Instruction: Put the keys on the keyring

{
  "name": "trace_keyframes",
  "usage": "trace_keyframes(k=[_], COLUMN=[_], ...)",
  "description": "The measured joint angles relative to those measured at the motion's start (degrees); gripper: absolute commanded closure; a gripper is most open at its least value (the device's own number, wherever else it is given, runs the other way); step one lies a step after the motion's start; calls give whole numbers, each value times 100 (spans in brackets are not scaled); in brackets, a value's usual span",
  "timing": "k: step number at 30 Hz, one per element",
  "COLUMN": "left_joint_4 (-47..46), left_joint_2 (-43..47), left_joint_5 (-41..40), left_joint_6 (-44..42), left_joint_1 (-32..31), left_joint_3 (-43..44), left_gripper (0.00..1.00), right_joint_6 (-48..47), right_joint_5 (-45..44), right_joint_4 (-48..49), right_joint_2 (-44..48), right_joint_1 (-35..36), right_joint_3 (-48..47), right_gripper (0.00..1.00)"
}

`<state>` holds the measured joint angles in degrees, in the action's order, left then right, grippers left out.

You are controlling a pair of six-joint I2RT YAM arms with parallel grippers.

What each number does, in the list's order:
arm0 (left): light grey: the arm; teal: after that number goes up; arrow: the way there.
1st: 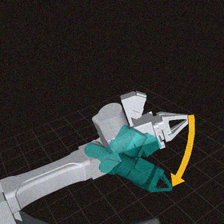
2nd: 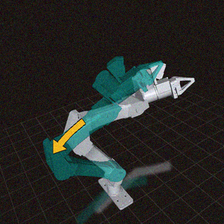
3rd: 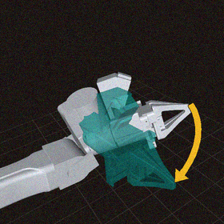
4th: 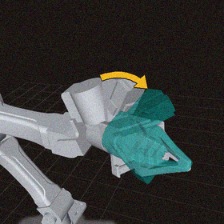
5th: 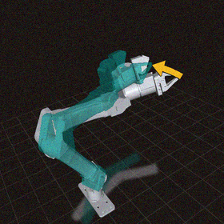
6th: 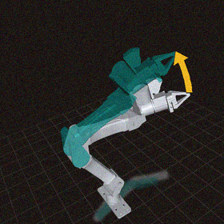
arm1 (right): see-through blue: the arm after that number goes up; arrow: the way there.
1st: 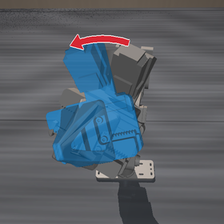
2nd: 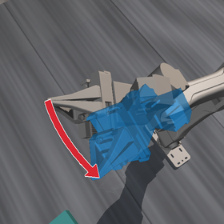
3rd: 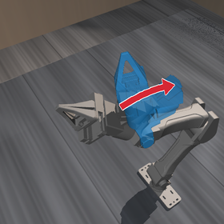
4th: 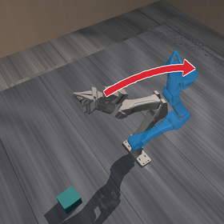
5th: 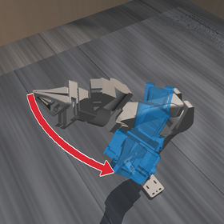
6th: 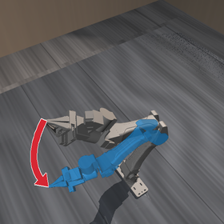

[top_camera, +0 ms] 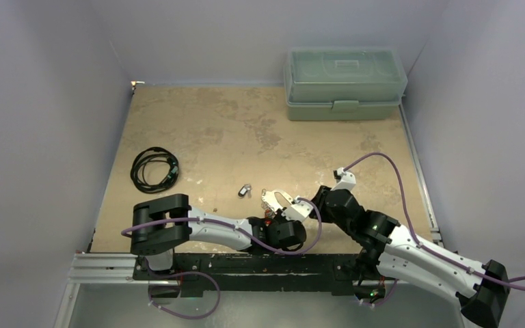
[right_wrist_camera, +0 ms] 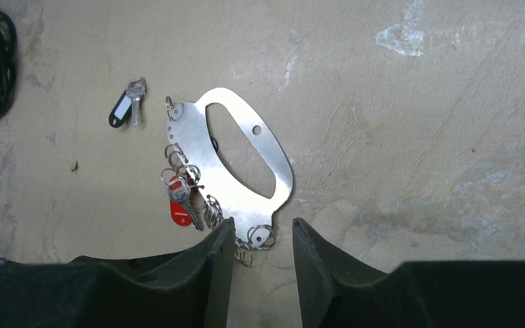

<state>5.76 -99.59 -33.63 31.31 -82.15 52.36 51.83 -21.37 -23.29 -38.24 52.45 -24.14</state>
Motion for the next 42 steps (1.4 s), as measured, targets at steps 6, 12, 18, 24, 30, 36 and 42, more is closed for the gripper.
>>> trace_keyframes(k=[6, 12, 18, 24, 30, 36, 42], left_joint_4=[46, -37, -164, -201, -249, -310, -280], left_joint_2=[0, 0, -2, -50, -146, -179, -155], left_joint_5=[-2, 46, 59, 57, 44, 50, 48], left_joint_6=[109, 109, 109, 111, 114, 114, 103], left_joint_1=[7, 11, 35, 39, 39, 39, 37], left_joint_3=[4, 4, 4, 7, 28, 33, 39], left_gripper=[80, 81, 81, 81, 81, 77, 63], right_joint_6=[7, 22, 31, 37, 37, 35, 31], right_joint_5=[-133, -166, -164, -170, -201, -212, -210], right_joint_4=[-190, -291, -291, -313, -385, -435, -435], right_joint_2=[17, 76, 72, 39, 0, 0, 0], right_joint_1=[-26, -26, -26, -26, -31, -35, -35], right_joint_3=[7, 7, 7, 7, 7, 7, 7], right_gripper=[43, 43, 43, 43, 44, 44, 44])
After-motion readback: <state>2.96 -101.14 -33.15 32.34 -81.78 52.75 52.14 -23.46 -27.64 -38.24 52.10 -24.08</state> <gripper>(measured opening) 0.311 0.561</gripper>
